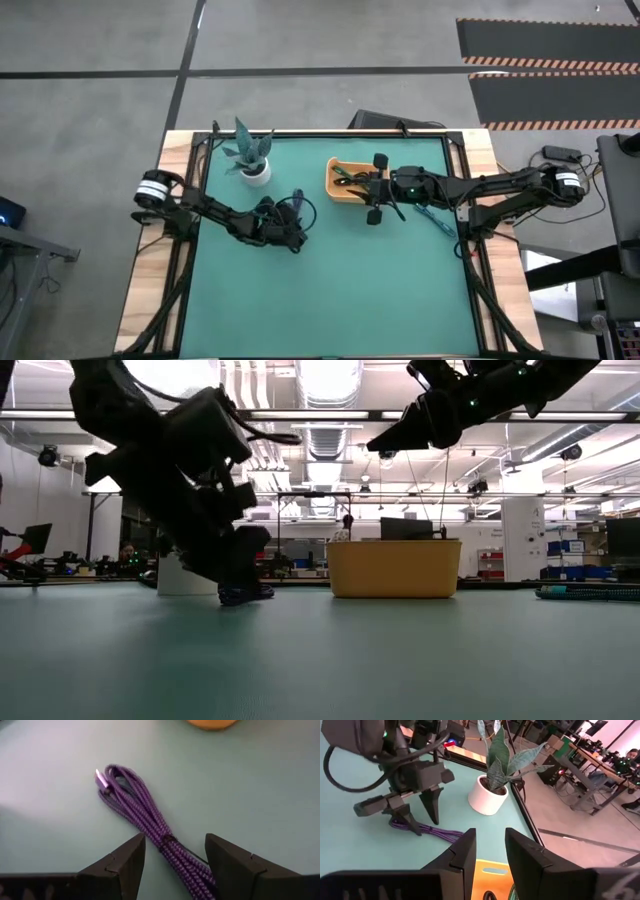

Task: Pick and place USB-C Cables
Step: Put the purple charger cable into the yellow bin

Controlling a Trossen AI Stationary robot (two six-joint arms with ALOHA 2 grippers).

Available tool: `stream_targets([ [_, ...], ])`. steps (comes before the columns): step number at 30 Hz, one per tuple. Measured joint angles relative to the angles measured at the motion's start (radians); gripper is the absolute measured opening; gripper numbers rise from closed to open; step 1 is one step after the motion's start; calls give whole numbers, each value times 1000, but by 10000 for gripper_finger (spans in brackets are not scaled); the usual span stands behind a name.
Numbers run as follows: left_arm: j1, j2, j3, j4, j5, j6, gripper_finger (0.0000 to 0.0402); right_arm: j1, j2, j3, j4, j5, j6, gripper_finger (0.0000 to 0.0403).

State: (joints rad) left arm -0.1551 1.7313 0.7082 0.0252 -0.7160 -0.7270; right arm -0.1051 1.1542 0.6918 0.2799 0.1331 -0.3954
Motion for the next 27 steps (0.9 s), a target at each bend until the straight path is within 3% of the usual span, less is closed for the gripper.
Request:
stream_targets([
  [7, 0, 16, 0, -5, -1, -27, 179, 0, 0, 0, -6, 0, 1, 95],
  [21, 0, 16, -1, -7, 0, -105, 23, 0, 0, -1, -14, 0, 10, 95],
  [27, 1, 3, -1, -9, 8, -107, 16, 0, 0, -2, -15, -1, 18, 95],
])
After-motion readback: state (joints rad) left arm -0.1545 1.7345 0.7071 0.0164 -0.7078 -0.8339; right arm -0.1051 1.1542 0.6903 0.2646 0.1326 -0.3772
